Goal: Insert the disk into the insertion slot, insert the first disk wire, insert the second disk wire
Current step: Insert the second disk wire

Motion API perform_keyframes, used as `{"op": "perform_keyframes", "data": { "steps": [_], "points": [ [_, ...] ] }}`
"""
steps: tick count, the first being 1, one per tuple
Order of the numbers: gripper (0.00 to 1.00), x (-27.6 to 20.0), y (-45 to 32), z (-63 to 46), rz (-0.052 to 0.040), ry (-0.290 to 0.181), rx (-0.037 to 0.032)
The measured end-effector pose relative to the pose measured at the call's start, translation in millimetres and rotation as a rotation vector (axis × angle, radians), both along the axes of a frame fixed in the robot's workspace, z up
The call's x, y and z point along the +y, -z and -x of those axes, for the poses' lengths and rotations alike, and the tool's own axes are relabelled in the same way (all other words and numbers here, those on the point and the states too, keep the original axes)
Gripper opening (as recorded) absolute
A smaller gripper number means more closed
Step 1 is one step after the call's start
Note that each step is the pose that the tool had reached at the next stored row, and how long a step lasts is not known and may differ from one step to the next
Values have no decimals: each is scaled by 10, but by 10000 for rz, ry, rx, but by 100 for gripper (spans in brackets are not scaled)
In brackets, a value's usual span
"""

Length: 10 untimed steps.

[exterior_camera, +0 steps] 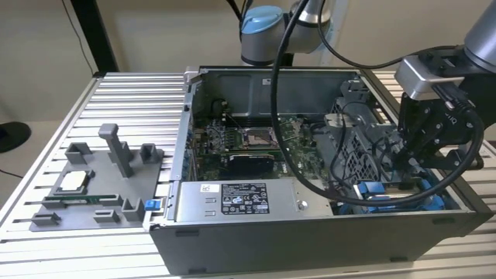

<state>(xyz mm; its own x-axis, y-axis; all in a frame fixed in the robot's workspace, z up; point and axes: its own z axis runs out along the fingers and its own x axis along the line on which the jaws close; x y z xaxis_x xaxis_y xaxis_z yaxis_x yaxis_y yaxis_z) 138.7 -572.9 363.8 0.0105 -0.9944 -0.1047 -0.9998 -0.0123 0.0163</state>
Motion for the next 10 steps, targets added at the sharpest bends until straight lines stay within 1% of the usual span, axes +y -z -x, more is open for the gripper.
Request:
{"op": "perform_keyframes", "data": {
  "steps": [5,10],
  "points": [
    [0,-17,27,-16,8,-1,-1],
    [0,-52,45,-29,71,0,0]
  ]
}}
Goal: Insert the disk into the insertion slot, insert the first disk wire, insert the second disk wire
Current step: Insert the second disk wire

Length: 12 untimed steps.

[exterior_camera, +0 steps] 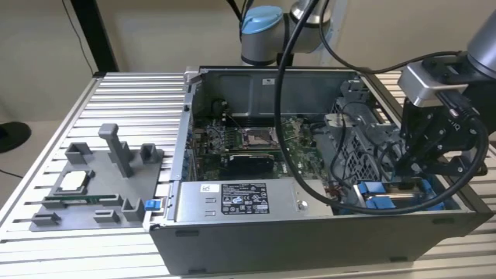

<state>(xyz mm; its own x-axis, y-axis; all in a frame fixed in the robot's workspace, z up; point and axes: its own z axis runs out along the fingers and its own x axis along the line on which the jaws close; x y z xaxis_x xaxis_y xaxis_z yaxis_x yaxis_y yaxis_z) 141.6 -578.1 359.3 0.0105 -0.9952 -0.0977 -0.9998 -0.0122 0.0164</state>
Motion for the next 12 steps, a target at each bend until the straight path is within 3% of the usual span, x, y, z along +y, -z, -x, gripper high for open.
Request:
{"op": "perform_keyframes", "data": {
  "steps": [8,12],
  "points": [
    [0,-28,55,-2,35,-1,-5],
    [0,-29,75,-2,34,-1,-45]
  ]
}}
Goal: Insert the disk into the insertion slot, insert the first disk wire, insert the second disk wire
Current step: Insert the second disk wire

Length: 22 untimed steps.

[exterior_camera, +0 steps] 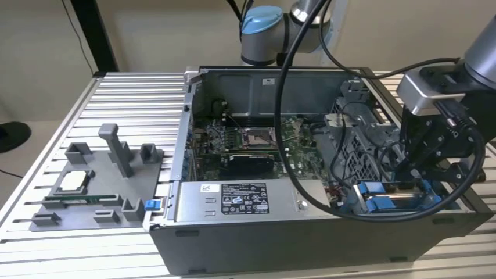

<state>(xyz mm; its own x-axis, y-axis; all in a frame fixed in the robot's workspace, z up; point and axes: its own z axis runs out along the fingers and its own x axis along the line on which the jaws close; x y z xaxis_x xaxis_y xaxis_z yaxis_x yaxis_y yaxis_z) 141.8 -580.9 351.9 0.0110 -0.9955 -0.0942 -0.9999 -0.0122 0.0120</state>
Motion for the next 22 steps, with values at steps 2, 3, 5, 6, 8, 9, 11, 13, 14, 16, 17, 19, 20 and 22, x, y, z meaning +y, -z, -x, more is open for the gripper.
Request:
{"op": "perform_keyframes", "data": {
  "steps": [2,3,5,6,8,9,11,13,14,16,17,19,20,22],
  "points": [
    [0,0,6,0,2,0,-21],
    [0,0,9,0,1,0,-29],
    [0,0,15,0,0,0,-41],
    [0,0,17,0,1,0,-46],
    [0,0,22,0,0,0,-57],
    [0,0,24,-1,0,0,-61],
    [0,0,29,-2,0,0,-69],
    [0,0,34,-2,0,0,-77],
    [0,0,37,-3,0,0,-81],
    [0,0,43,-3,0,0,-91],
    [0,0,46,-4,-1,0,-94],
    [0,0,53,-4,-1,0,-104],
    [0,0,56,-4,-1,0,-112],
    [0,0,63,-4,-1,1,-136]
  ]
}}
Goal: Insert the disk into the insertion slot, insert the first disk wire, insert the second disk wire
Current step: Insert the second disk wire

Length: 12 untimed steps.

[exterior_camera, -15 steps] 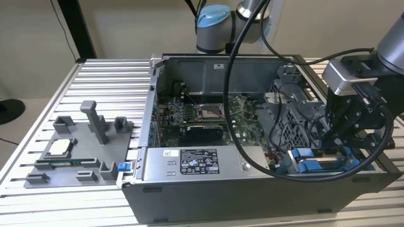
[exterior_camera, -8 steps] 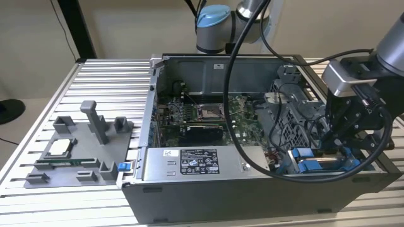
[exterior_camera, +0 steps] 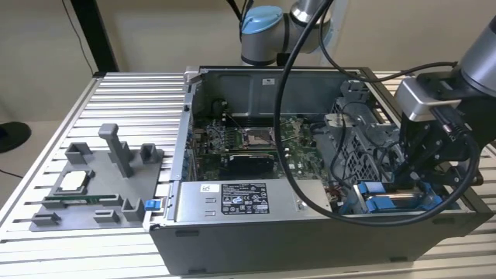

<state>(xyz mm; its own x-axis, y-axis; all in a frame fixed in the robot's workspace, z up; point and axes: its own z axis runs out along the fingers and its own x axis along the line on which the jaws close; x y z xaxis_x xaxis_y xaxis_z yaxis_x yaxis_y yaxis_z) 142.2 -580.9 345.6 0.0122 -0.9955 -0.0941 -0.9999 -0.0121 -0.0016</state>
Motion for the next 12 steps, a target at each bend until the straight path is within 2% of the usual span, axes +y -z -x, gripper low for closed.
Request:
{"op": "perform_keyframes", "data": {
  "steps": [4,12],
  "points": [
    [0,0,17,0,0,-1,-28],
    [0,0,60,0,10,0,-34]
  ]
}}
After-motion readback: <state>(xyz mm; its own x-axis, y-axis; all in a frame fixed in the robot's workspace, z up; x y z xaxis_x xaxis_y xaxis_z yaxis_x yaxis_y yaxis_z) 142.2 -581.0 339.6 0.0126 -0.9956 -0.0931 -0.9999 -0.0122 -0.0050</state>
